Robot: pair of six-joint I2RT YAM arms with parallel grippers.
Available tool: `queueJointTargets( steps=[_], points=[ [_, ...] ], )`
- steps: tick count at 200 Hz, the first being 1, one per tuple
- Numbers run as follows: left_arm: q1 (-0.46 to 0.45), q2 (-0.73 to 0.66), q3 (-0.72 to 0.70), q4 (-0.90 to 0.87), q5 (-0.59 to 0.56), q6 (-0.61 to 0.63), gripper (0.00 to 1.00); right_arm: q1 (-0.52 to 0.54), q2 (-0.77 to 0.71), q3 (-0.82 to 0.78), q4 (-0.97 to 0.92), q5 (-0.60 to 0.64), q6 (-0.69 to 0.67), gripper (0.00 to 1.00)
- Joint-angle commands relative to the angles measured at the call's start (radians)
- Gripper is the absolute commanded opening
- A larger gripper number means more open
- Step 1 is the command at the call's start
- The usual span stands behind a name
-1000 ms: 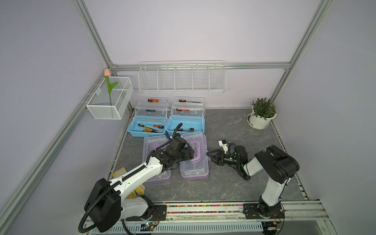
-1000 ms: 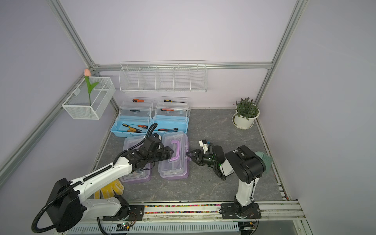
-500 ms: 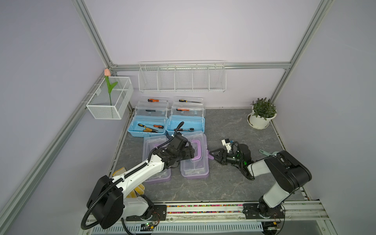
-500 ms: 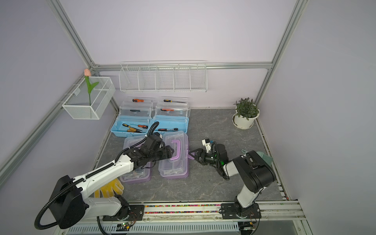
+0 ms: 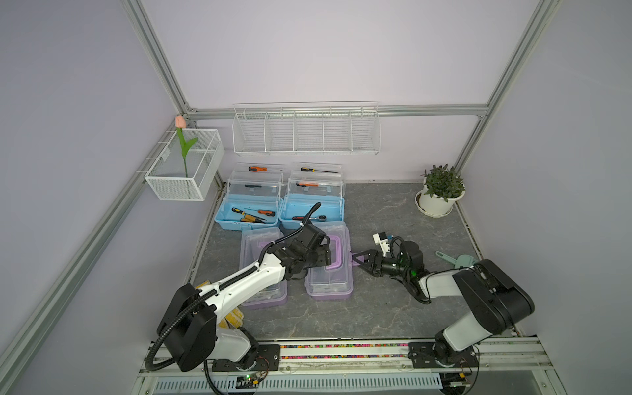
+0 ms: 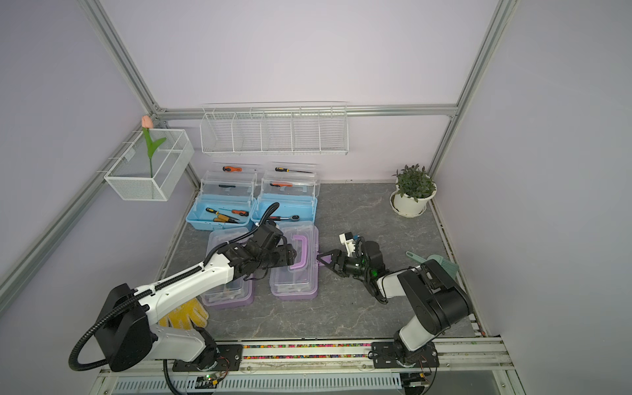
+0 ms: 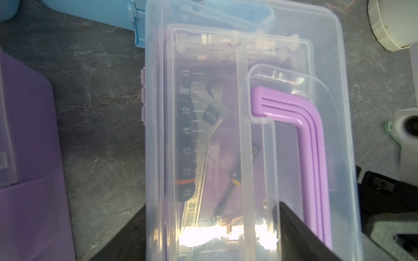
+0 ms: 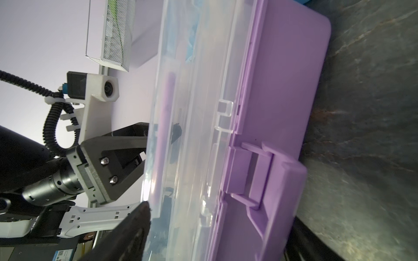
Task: Close toolboxes
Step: Fasten the toolbox latch on the toolbox.
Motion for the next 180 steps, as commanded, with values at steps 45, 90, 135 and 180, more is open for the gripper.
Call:
queueJointTargets(
  steps=[45, 90, 135, 180],
  points=[
    [-0.025, 0.106, -0.024, -0.132, 0.004, 0.017, 0.70, 0.009, -0.126, 0.023, -0.195, 0.046, -0.129, 0.85],
    [-0.031, 0.123, -0.015, -0.119, 0.011, 0.018, 0.70, 0.017, -0.149, 0.033, -0.252, 0.059, -0.167, 0.71],
    [-0.045, 0.130, -0.009, -0.113, 0.011, 0.017, 0.70, 0.022, -0.149, 0.043, -0.261, 0.060, -0.178, 0.59],
    [-0.049, 0.139, 0.000, -0.114, 0.013, 0.026, 0.70, 0.024, -0.159, 0.063, -0.317, 0.076, -0.197, 0.44]
  ],
)
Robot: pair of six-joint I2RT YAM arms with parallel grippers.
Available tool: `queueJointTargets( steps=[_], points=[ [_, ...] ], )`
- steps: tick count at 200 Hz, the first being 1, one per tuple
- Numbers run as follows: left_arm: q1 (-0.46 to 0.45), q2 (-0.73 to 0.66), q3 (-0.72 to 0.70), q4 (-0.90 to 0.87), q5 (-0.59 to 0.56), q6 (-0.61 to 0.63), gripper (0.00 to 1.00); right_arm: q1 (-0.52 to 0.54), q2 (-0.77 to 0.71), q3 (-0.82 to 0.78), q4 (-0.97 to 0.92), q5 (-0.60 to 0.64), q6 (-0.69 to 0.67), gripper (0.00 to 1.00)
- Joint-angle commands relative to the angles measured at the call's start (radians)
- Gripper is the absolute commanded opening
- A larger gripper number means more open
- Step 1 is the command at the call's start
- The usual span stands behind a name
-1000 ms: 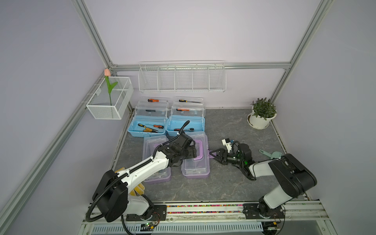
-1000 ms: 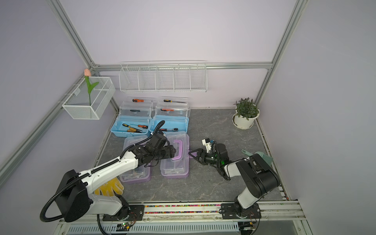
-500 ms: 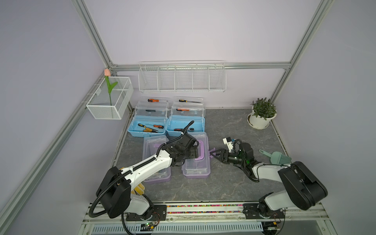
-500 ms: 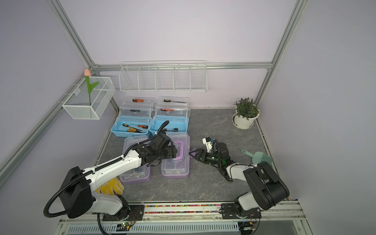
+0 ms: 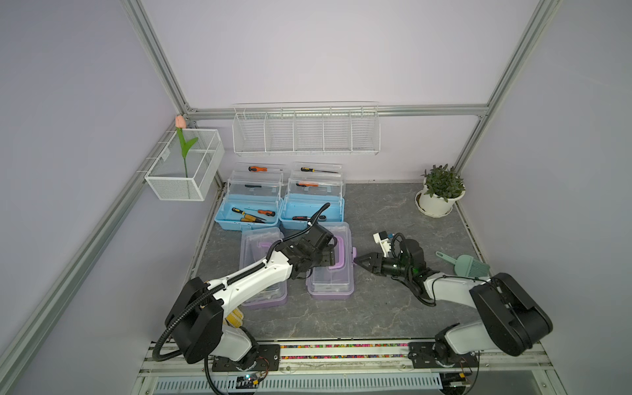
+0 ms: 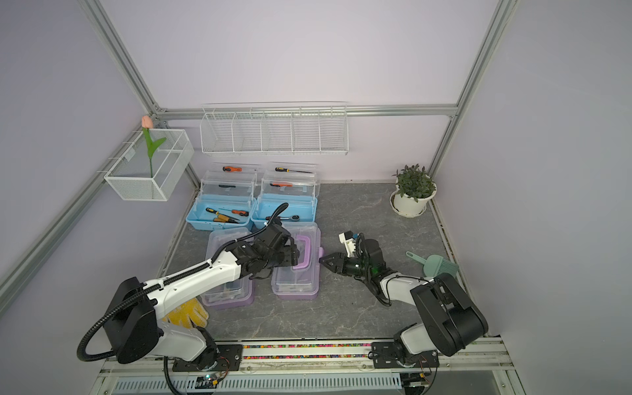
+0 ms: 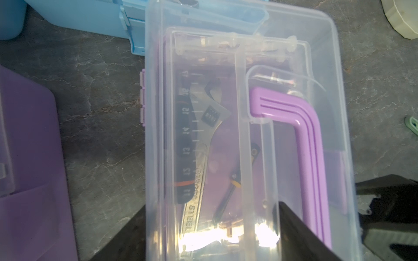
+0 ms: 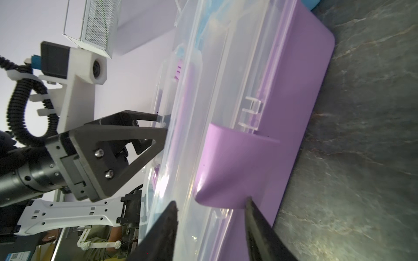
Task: Close toolboxes
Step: Fasten the toolbox latch on the toolbox.
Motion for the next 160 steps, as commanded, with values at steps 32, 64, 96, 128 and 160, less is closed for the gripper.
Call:
queueJointTargets(
  steps=[32, 64, 96, 128, 160],
  points=[
    [-0.007, 0.085, -0.045, -0.092, 0.079, 0.009, 0.70, 0.006, -0.015, 0.043, -0.069, 0.022, -0.037, 0.42],
    [-0.007, 0.091, -0.035, -0.092, 0.079, 0.012, 0.70, 0.006, -0.002, 0.073, -0.117, 0.022, -0.056, 0.40],
    [-0.009, 0.102, -0.028, -0.090, 0.081, 0.014, 0.70, 0.010, 0.005, 0.091, -0.171, 0.040, -0.081, 0.42],
    [-0.014, 0.113, -0.019, -0.075, 0.094, 0.007, 0.70, 0.023, 0.002, 0.116, -0.255, 0.074, -0.112, 0.44],
    [-0.023, 0.113, -0.012, -0.069, 0.093, 0.000, 0.70, 0.035, 0.011, 0.140, -0.314, 0.087, -0.133, 0.43]
  ],
)
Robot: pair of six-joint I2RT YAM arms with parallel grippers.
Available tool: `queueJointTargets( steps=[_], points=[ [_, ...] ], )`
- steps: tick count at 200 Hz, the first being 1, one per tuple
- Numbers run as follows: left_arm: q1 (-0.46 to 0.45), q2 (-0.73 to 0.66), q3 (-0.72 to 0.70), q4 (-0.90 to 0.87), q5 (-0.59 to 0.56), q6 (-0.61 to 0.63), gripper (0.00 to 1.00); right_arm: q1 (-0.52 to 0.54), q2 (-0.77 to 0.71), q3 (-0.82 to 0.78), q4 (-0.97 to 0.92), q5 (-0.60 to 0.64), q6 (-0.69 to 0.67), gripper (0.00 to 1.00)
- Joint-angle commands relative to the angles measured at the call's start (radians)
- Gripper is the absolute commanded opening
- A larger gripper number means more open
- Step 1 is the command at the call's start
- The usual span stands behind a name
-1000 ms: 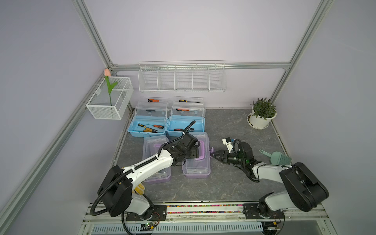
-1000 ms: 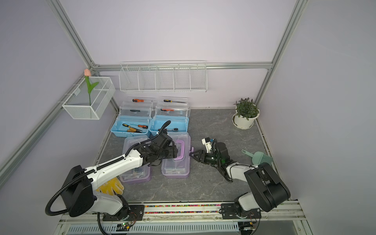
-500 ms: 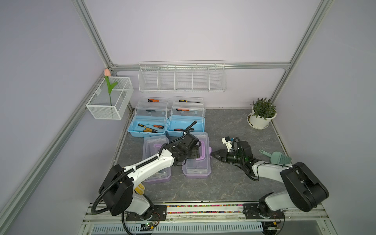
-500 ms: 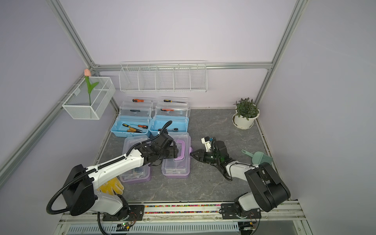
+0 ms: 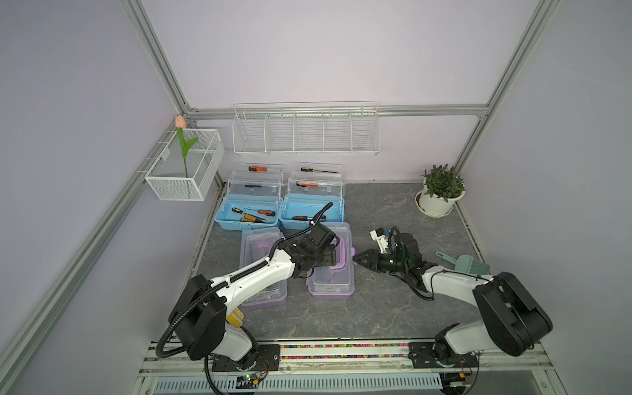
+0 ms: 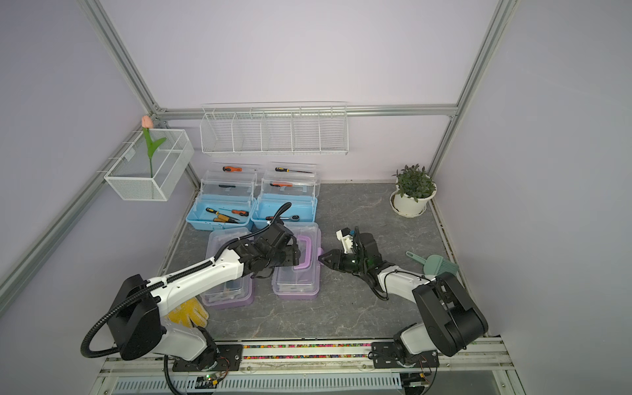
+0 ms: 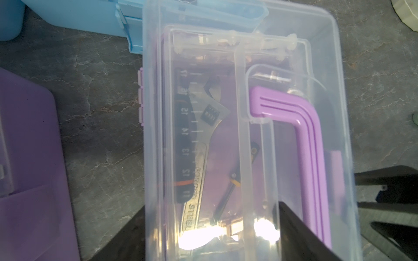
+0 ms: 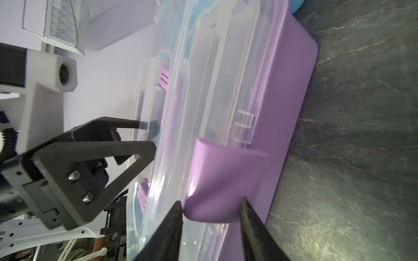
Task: Close toolboxes
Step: Fasten the toolbox latch on the toolbox.
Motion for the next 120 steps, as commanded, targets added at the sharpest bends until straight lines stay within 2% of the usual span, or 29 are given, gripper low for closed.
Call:
queueJointTargets(
  steps=[1, 120],
  points=[
    [-0.012, 0.085, -0.044, -0.040, 0.100, -0.002, 0.70, 0.016, 0.011, 0.029, -0.073, 0.026, -0.038, 0.43],
    [-0.034, 0.092, -0.048, -0.010, 0.108, -0.012, 0.70, 0.052, 0.052, 0.111, -0.210, 0.098, -0.083, 0.37]
  ],
)
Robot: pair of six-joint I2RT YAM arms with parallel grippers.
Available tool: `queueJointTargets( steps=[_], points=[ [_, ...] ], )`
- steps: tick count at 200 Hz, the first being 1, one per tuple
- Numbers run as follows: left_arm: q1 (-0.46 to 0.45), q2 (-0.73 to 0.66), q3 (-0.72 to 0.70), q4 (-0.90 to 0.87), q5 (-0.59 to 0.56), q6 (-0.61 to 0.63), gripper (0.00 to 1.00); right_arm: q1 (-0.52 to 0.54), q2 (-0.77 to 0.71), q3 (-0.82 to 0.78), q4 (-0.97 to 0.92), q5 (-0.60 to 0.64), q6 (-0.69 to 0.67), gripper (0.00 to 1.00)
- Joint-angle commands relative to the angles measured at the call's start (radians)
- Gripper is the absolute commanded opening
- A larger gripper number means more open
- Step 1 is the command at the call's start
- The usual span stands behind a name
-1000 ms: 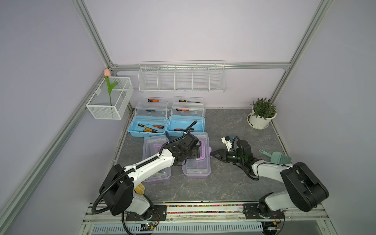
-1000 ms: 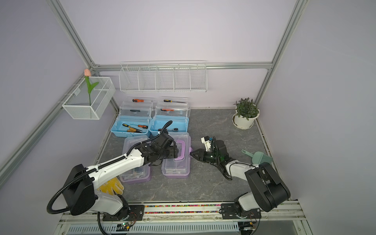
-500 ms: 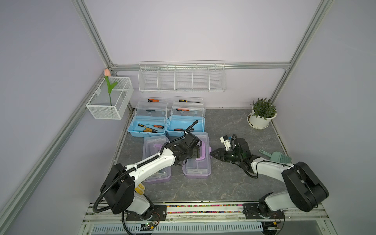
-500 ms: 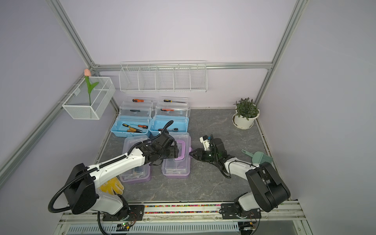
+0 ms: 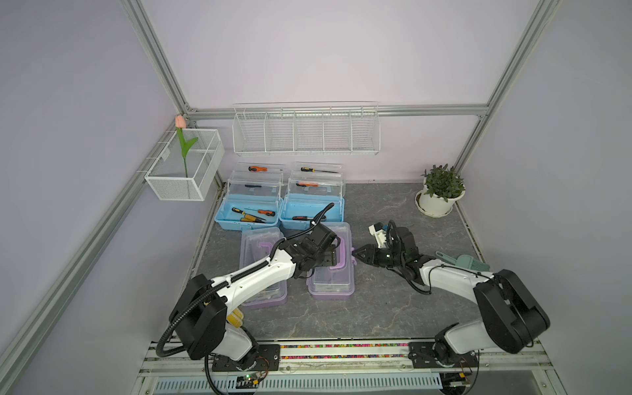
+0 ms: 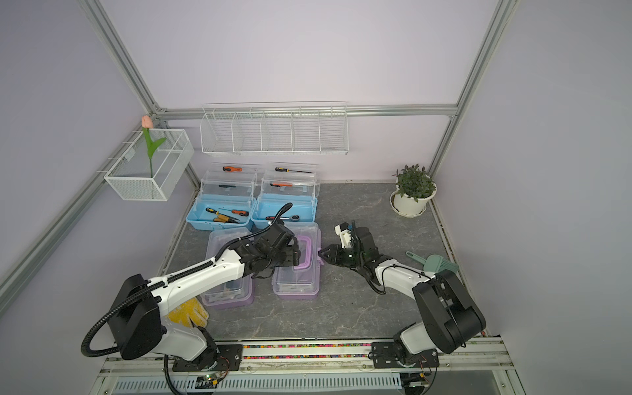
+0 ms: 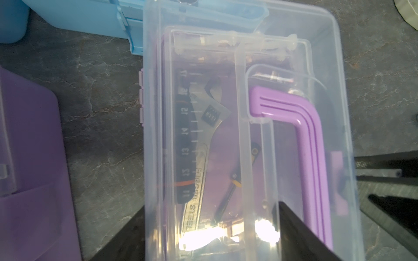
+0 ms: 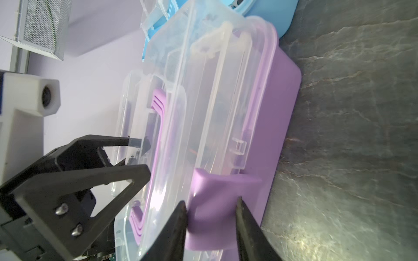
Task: Close toolboxes
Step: Fasten the toolbox latch on the toolbox.
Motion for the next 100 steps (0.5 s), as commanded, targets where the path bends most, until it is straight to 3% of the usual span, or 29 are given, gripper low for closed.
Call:
queueJointTargets(
  steps=[1, 59, 100],
  points=[
    [-0.024, 0.087, -0.048, -0.010, 0.124, -0.008, 0.70, 0.038, 0.029, 0.012, -0.094, 0.008, -0.034, 0.37],
    [-0.037, 0.083, -0.025, -0.028, 0.115, -0.022, 0.70, 0.087, 0.001, 0.045, -0.242, 0.092, -0.088, 0.32],
    [-0.040, 0.074, -0.028, -0.018, 0.121, -0.024, 0.70, 0.104, 0.016, 0.056, -0.249, 0.099, -0.090, 0.30]
  ],
)
